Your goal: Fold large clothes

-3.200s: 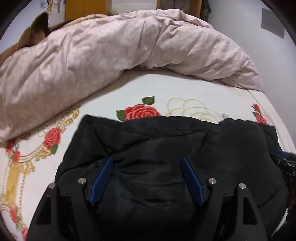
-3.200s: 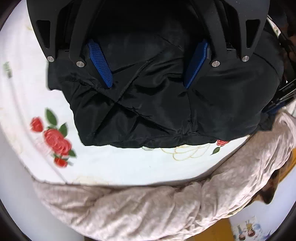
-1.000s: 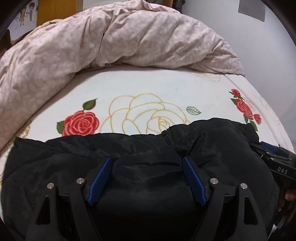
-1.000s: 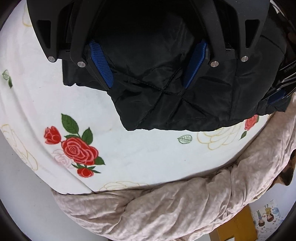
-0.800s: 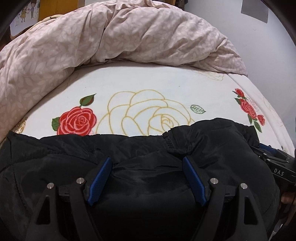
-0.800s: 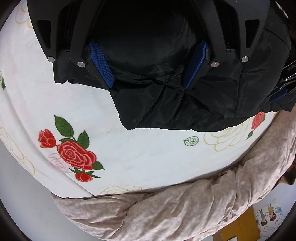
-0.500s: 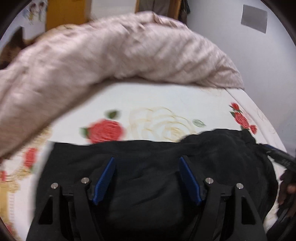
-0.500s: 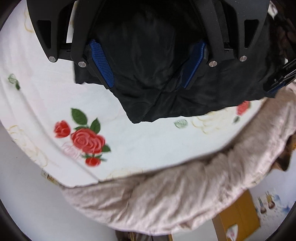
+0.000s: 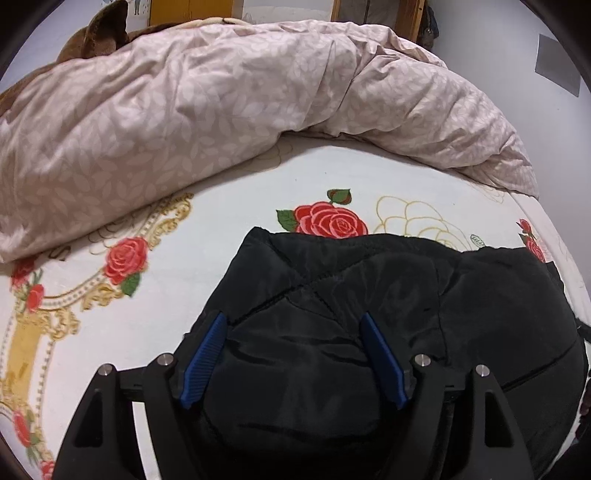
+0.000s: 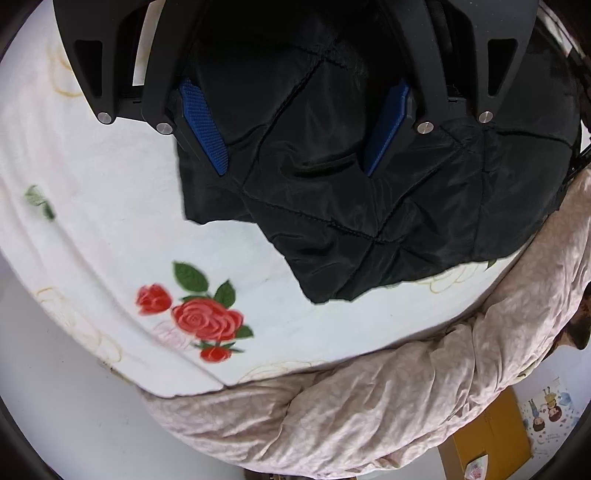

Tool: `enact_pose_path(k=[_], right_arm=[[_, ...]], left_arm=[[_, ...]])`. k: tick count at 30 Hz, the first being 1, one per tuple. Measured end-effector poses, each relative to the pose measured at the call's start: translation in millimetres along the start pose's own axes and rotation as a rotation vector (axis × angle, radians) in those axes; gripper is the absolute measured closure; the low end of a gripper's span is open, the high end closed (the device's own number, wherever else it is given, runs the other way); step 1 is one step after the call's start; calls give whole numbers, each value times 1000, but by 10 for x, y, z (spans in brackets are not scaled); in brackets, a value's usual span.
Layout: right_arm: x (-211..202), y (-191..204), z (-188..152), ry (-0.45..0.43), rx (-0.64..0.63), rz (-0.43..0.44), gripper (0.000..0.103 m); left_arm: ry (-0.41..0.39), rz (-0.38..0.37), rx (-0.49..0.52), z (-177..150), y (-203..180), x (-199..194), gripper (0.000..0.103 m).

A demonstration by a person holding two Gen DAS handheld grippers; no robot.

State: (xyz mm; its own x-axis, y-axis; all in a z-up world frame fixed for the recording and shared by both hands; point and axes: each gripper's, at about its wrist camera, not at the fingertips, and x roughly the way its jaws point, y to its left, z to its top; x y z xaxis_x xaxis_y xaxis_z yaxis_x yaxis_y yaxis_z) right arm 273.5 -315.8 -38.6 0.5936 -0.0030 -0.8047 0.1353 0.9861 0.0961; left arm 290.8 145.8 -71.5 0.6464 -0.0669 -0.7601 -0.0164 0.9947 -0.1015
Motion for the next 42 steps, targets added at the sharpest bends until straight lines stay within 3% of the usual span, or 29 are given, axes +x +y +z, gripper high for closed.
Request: enact_pose_path(k=[6, 11, 19, 25, 33, 42], right_arm=[[-643, 8, -265, -71, -34, 54, 38], [-449, 36, -618, 7, -49, 31, 44], [-246, 77, -616, 52, -76, -9, 44], [-609, 114, -608, 29, -78, -5, 44], [-1165, 312, -884, -17, -109, 51, 44], [-1390, 515, -1163, 2, -155, 97, 44]], left_arm=[[-88, -46, 37, -281, 34, -687, 28], [4, -11, -5, -598, 159, -546, 37], [42, 12, -43, -647, 147, -436, 37], [24, 59, -12, -643, -1, -882, 38], [-6, 34, -26, -807, -230, -1517, 38], [8, 22, -9, -993, -372, -1791, 38]])
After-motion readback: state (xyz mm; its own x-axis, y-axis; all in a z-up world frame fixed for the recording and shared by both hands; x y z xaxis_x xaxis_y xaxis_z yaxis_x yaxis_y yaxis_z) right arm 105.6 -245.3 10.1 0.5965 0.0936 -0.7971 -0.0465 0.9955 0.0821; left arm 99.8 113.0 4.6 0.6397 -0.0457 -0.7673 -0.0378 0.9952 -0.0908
